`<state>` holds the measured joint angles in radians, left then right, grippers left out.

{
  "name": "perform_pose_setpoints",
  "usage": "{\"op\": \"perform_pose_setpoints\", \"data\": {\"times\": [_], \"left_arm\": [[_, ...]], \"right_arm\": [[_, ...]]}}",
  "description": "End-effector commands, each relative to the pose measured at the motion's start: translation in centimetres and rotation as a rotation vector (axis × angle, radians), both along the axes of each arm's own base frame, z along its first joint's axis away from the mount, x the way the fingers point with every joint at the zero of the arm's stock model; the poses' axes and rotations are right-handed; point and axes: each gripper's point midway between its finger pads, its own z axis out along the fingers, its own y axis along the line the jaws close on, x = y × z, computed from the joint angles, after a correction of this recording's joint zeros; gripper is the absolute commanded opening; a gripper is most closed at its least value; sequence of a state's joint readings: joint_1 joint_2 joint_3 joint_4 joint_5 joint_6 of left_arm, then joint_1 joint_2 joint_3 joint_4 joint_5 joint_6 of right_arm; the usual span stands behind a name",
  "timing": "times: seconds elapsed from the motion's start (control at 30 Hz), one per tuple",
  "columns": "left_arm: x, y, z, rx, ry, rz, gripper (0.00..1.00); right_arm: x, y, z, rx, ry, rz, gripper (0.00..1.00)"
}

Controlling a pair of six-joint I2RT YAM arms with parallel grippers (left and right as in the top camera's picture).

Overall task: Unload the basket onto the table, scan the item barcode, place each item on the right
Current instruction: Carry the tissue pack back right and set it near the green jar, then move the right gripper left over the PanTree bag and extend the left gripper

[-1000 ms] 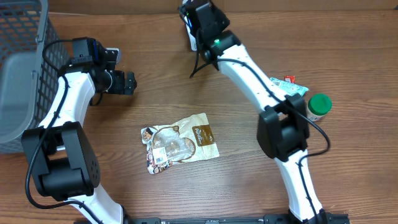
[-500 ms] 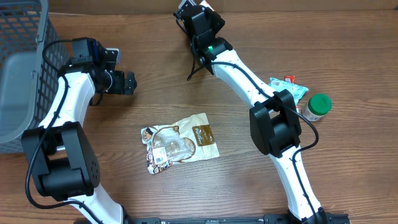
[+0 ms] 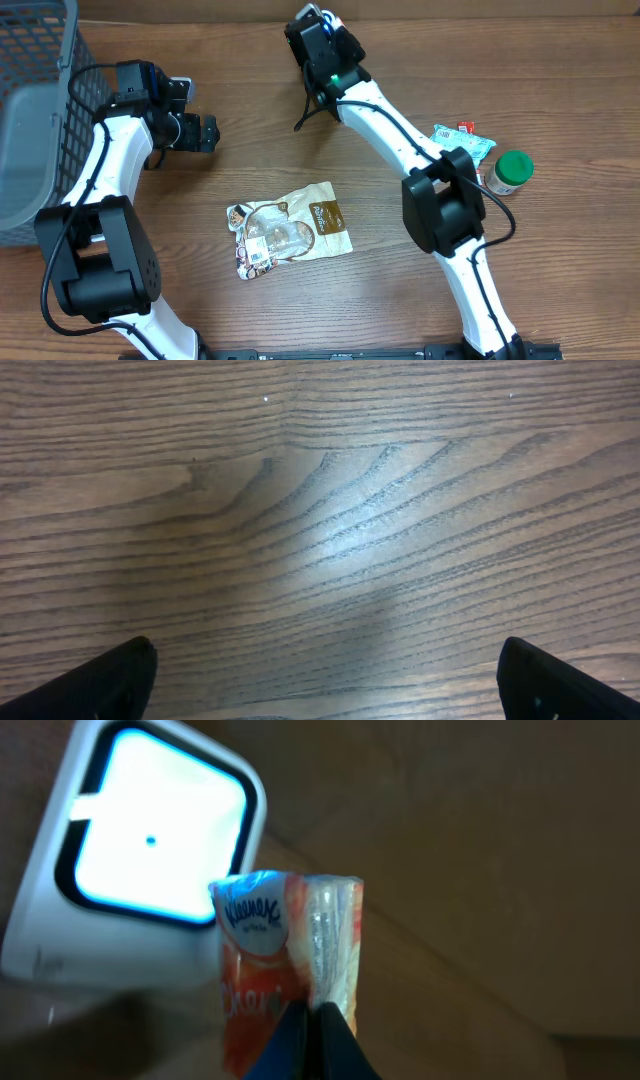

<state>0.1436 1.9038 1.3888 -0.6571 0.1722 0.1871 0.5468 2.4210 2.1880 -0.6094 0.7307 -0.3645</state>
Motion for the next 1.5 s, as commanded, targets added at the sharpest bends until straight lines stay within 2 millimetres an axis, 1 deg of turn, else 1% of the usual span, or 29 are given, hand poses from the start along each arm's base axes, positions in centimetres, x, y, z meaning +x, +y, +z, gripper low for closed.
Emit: {"op": "perform_pose_setpoints", "data": {"times": [0.0, 0.03, 0.1, 0.17, 0.23, 0.33, 0.4, 0.43, 0.5, 0.57, 0.7, 0.83, 0.9, 0.93, 0.97, 1.0, 1.03, 1.07, 1.13, 1.17, 1.2, 1.27, 1.33, 1.4, 1.47], "left_arm": [[0.8, -0.3, 2.2, 0.008, -0.059, -0.015, 1.00], [0.8, -0.3, 2.2, 0.008, -0.059, -0.015, 1.00], [0.8, -0.3, 2.2, 0.008, -0.059, -0.015, 1.00], [0.8, -0.3, 2.2, 0.008, -0.059, -0.015, 1.00], [0.8, -0.3, 2.2, 0.008, -0.059, -0.015, 1.00], [0.8, -0.3, 2.2, 0.008, -0.059, -0.015, 1.00], [0.8, -0.3, 2.2, 0.008, -0.059, -0.015, 1.00], [0.8, -0.3, 2.2, 0.008, -0.059, -0.015, 1.00], [0.8, -0.3, 2.2, 0.008, -0.059, -0.015, 1.00], [0.8, -0.3, 2.2, 0.008, -0.059, -0.015, 1.00], [0.8, -0.3, 2.2, 0.008, -0.059, -0.015, 1.00], [0.8, -0.3, 2.2, 0.008, -0.059, -0.015, 1.00], [0.8, -0.3, 2.2, 0.008, -0.059, -0.015, 1.00], [0.8, -0.3, 2.2, 0.008, -0.059, -0.015, 1.00], [0.8, -0.3, 2.2, 0.008, -0.059, -0.015, 1.00], [0.8, -0.3, 2.2, 0.008, -0.059, -0.015, 1.00], [0.8, -0.3, 2.2, 0.008, -0.059, -0.015, 1.00], [0.8, -0.3, 2.2, 0.008, -0.059, -0.015, 1.00], [0.8, -0.3, 2.2, 0.008, -0.059, -0.015, 1.00], [0.8, -0.3, 2.2, 0.008, -0.059, -0.015, 1.00], [0.8, -0.3, 2.2, 0.008, -0.059, -0.015, 1.00], [0.8, -0.3, 2.2, 0.008, -0.059, -0.015, 1.00], [0.8, -0.3, 2.2, 0.008, -0.059, -0.015, 1.00], [0.8, -0.3, 2.2, 0.008, -0.059, -0.015, 1.00], [0.8, -0.3, 2.2, 0.008, -0.059, -0.015, 1.00]], "right_arm": [[-3.4, -2.0, 11.7, 0.239, -0.149, -0.121, 0.03], [-5.5, -2.7, 12.5, 0.271, -0.091, -0.128, 0.03], [-8.2, -3.6, 13.0, 0.331, -0.007, -0.153, 0.04], [-11.6, -4.8, 12.6, 0.405, 0.127, -0.187, 0.04], [-14.3, -6.2, 11.6, 0.440, 0.257, -0.226, 0.04], [-18.2, -9.0, 9.3, 0.451, 0.472, -0.319, 0.04], [-20.2, -11.0, 7.7, 0.439, 0.598, -0.386, 0.04], [-20.9, -11.9, 6.9, 0.431, 0.642, -0.417, 0.04], [-21.7, -13.9, 5.4, 0.418, 0.694, -0.495, 0.04], [-22.0, -15.5, 3.9, 0.411, 0.726, -0.551, 0.04], [-22.8, -18.8, -0.1, 0.410, 0.777, -0.679, 0.04], [-23.3, -21.6, -4.1, 0.402, 0.787, -0.753, 0.04], [-23.2, -22.7, -5.7, 0.403, 0.772, -0.777, 0.06], [-23.3, -23.0, -6.4, 0.408, 0.768, -0.785, 0.10], [-23.3, -23.3, -6.8, 0.412, 0.766, -0.792, 0.19], [-23.3, -23.6, -7.2, 0.416, 0.764, -0.799, 0.34], [-23.3, -23.8, -7.4, 0.420, 0.759, -0.803, 0.56], [-23.1, -23.9, -7.4, 0.426, 0.751, -0.805, 0.73], [-22.6, -23.9, -7.1, 0.439, 0.728, -0.803, 0.80], [-22.3, -23.8, -6.7, 0.447, 0.719, -0.803, 0.82], [-22.1, -23.4, -6.1, 0.467, 0.710, -0.807, 0.82], [-21.7, -21.7, -5.0, 0.530, 0.725, -0.772, 0.82], [-21.7, -19.4, -3.7, 0.610, 0.753, -0.709, 0.82], [-22.0, -17.0, -2.6, 0.676, 0.788, -0.630, 0.82], [-22.7, -13.6, -1.6, 0.765, 0.851, -0.521, 0.82]]}}
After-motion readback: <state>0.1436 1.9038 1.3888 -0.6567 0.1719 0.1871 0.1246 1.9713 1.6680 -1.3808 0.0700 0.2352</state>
